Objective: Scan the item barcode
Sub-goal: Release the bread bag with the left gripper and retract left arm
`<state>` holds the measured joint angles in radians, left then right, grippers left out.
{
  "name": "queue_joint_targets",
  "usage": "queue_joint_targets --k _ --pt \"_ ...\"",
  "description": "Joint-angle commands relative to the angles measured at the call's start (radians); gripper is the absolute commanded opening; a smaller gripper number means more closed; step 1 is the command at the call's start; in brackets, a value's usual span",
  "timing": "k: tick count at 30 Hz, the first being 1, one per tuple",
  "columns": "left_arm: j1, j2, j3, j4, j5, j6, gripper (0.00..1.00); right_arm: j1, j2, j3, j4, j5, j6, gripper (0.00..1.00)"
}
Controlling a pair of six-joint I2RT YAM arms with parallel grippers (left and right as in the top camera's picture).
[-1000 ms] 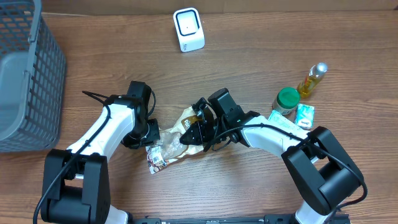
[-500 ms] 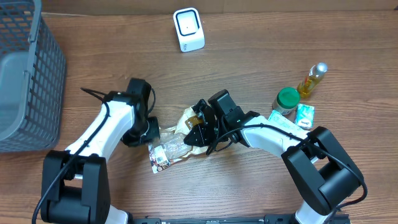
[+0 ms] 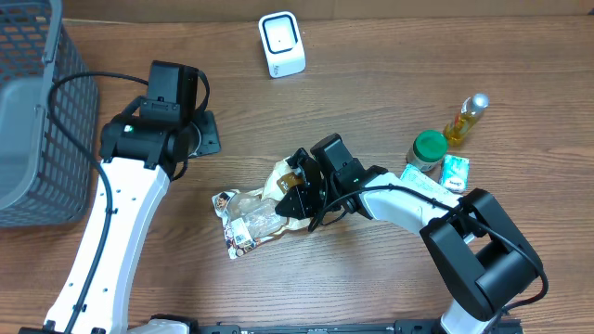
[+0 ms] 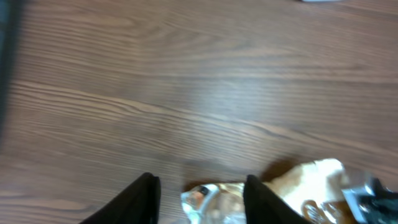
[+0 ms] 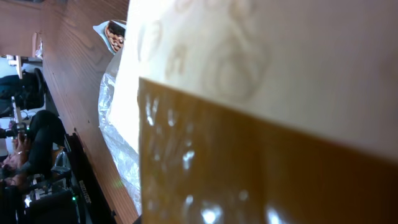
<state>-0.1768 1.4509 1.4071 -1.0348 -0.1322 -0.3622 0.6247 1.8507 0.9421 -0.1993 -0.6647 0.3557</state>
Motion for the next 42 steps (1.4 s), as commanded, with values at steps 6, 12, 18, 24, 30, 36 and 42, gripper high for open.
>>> queue_joint_targets --k 6,12,18,24,30,36,42 --pt "0.063 0.005 0.008 -0.085 -0.218 -0.046 0.57 0.008 0.008 -0.009 -0.001 0.052 -0.018 0.06" --pt "0.132 0.008 0.007 -0.093 -0.207 -0.061 1.00 0.008 0.008 -0.009 -0.005 0.062 -0.017 0.04" --pt "0.137 0.008 0.008 -0.090 -0.208 -0.061 1.00 0.008 0.008 -0.009 -0.005 0.062 -0.017 0.08" --pt "0.137 0.008 0.008 -0.090 -0.208 -0.061 0.99 0.008 0.008 -0.005 0.003 0.053 -0.017 0.04" --pt "0.137 0.008 0.008 -0.090 -0.208 -0.061 0.99 -0.038 -0.008 0.066 -0.006 -0.207 -0.102 0.04" --pt "0.137 0.008 0.008 -0.090 -0.208 -0.061 1.00 -0.153 -0.052 0.118 -0.114 -0.460 -0.129 0.04" --pt "0.137 0.008 0.007 -0.090 -0.208 -0.061 0.99 -0.242 -0.105 0.118 -0.424 -0.462 -0.345 0.04"
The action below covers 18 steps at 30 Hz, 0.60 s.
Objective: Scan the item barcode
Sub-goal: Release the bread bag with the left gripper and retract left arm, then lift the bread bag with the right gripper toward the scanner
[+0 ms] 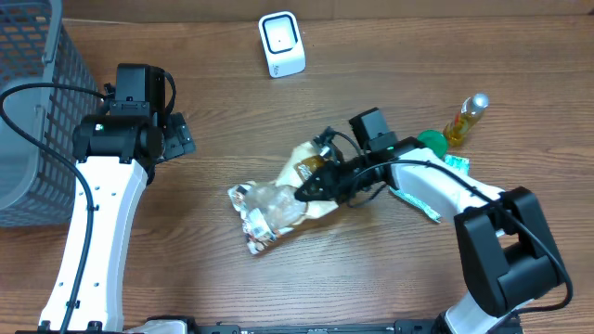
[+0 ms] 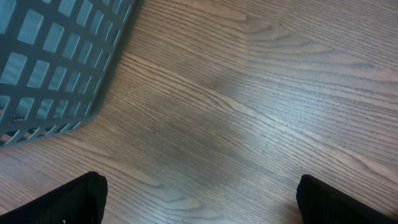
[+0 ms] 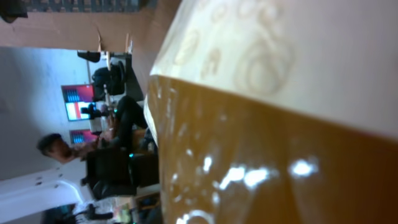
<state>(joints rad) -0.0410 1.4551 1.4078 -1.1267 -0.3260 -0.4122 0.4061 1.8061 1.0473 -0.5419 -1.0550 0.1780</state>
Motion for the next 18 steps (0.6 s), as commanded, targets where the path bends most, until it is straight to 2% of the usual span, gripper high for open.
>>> queue_joint_targets --k 1,6,10,18 --pt "0.002 0.004 0.006 0.002 -0.014 -0.011 1.00 -0.034 -0.073 0.013 -0.138 -0.072 -0.217 0.04" --pt "0.002 0.004 0.007 0.002 -0.014 -0.011 1.00 -0.075 -0.167 0.013 -0.383 -0.049 -0.425 0.04" --pt "0.002 0.004 0.007 0.002 -0.014 -0.011 1.00 -0.082 -0.246 0.013 -0.504 -0.046 -0.546 0.04" --pt "0.002 0.004 0.006 0.002 -0.014 -0.011 1.00 -0.082 -0.331 0.013 -0.557 -0.047 -0.576 0.04"
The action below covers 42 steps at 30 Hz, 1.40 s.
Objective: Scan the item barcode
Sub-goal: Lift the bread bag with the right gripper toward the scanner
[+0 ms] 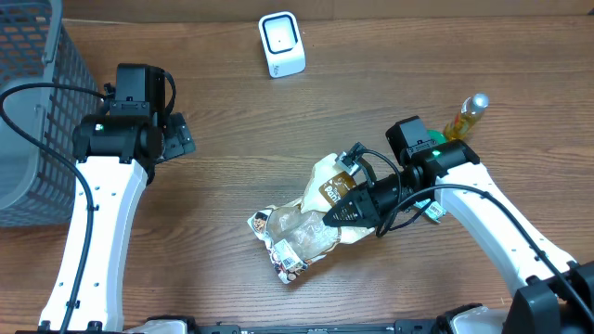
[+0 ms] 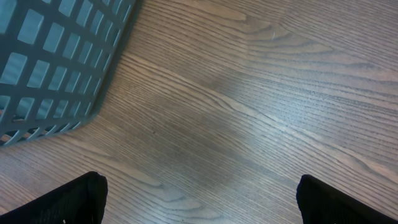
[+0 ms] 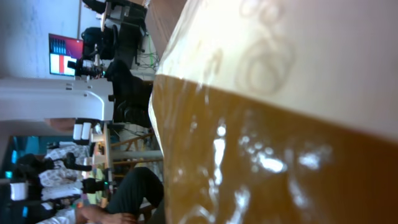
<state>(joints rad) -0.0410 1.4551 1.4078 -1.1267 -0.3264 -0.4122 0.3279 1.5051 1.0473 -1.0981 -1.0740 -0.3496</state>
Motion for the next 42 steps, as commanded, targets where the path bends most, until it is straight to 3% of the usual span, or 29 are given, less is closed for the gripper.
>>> queue_joint_targets --k 1,10,15,19,24,31,34,37,42 --pt "0.002 0.004 0.007 0.002 -0.013 -0.011 1.00 -0.004 -0.032 0.013 -0.001 -0.027 -0.048 0.04" --pt "0.002 0.004 0.007 0.002 -0.013 -0.011 1.00 -0.003 -0.031 0.013 0.002 -0.022 -0.048 0.04" --pt "0.002 0.004 0.007 0.002 -0.013 -0.011 1.00 -0.003 -0.031 0.012 0.035 0.088 -0.035 0.04" --pt "0.002 0.004 0.007 0.002 -0.013 -0.011 0.99 -0.003 -0.031 0.041 0.064 0.141 0.148 0.04" --pt "0.002 0.004 0.006 0.002 -0.013 -0.011 1.00 0.017 -0.031 0.258 -0.046 0.301 0.243 0.03" --pt "0.002 0.004 0.007 0.002 -0.013 -0.011 1.00 0.096 0.010 0.785 -0.334 0.613 0.246 0.03" --pt "0.002 0.004 0.006 0.002 -0.013 -0.011 1.00 0.116 0.040 0.965 -0.375 0.639 0.246 0.03" --pt "0.002 0.004 0.006 0.002 -0.013 -0.011 1.00 0.117 0.056 1.054 -0.358 0.673 0.245 0.04" --pt "0.002 0.004 0.007 0.002 -0.013 -0.011 1.00 0.117 0.068 1.050 -0.245 0.782 0.218 0.04"
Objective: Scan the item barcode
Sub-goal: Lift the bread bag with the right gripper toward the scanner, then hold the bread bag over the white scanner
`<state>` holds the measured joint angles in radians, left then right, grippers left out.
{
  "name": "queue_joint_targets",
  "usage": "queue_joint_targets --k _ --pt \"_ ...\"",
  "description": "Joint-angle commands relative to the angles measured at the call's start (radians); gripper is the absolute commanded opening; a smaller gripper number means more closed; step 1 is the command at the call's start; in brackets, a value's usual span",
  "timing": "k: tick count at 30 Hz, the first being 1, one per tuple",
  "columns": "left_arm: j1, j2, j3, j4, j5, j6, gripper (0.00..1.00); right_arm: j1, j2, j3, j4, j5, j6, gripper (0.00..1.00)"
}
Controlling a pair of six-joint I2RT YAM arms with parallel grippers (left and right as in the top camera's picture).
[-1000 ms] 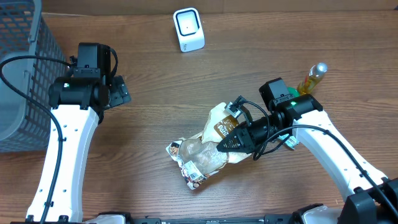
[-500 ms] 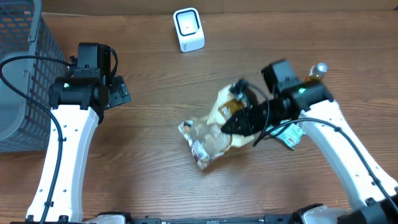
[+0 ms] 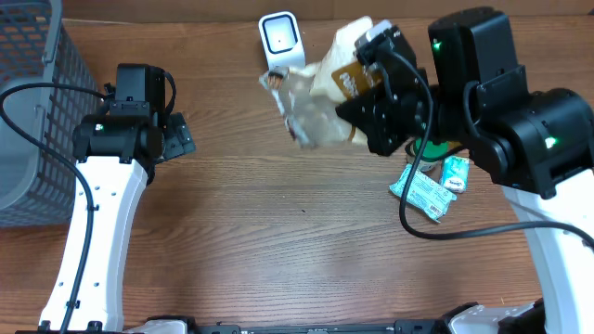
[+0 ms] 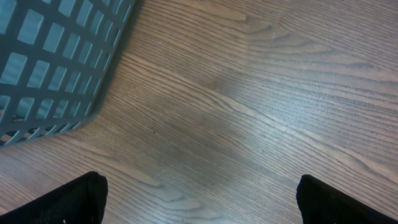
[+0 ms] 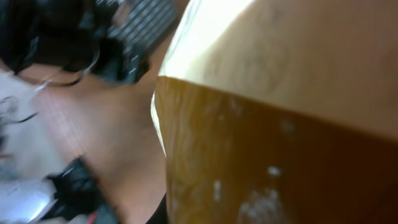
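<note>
A cream and brown snack bag (image 3: 320,93) with a clear crinkled end hangs high over the table, in front of and just right of the white scanner (image 3: 280,44). My right gripper (image 3: 369,119) is shut on the bag's brown end. In the right wrist view the bag (image 5: 280,93) fills the frame and hides the fingers. My left gripper (image 3: 176,137) stays at the left beside the basket. It is open and holds nothing, and only bare wood shows between its fingertips (image 4: 199,199).
A grey mesh basket (image 3: 37,111) stands at the far left, and its wall (image 4: 56,62) shows in the left wrist view. A green and white packet (image 3: 455,173) and a flat packet (image 3: 422,192) lie at the right, under my right arm.
My right gripper was holding the bag low over the middle right of the table. It is now high up, with the bag by the scanner at the back. The left arm has not moved.
At first the bag lay mid-table with my right gripper shut on it and my left gripper just above it. Then the left gripper was back by the basket, wide open. The bag was further right each time, and is now up by the scanner.
</note>
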<state>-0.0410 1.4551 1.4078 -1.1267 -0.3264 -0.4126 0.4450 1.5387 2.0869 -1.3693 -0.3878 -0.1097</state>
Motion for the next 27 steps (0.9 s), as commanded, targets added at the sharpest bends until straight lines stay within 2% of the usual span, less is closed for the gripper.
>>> queue_joint_targets --k 1,5,10,18,23,27 --pt "0.002 0.004 0.007 0.002 -0.013 -0.011 1.00 0.000 0.041 0.010 0.042 0.099 -0.039 0.04" --pt "0.002 0.004 0.007 0.002 -0.013 -0.011 0.99 0.005 0.080 0.010 0.120 0.099 -0.061 0.04" --pt "0.002 0.004 0.007 0.002 -0.013 -0.011 1.00 0.039 0.166 0.010 0.177 0.108 -0.197 0.04" --pt "0.002 0.004 0.006 0.002 -0.013 -0.011 0.99 0.116 0.346 0.009 0.269 0.383 -0.402 0.04" --pt "0.001 0.004 0.007 0.002 -0.013 -0.011 1.00 0.134 0.446 0.009 0.415 0.543 -0.483 0.04" --pt "0.002 0.004 0.007 0.002 -0.013 -0.011 1.00 0.134 0.503 0.009 0.539 0.598 -0.544 0.04"
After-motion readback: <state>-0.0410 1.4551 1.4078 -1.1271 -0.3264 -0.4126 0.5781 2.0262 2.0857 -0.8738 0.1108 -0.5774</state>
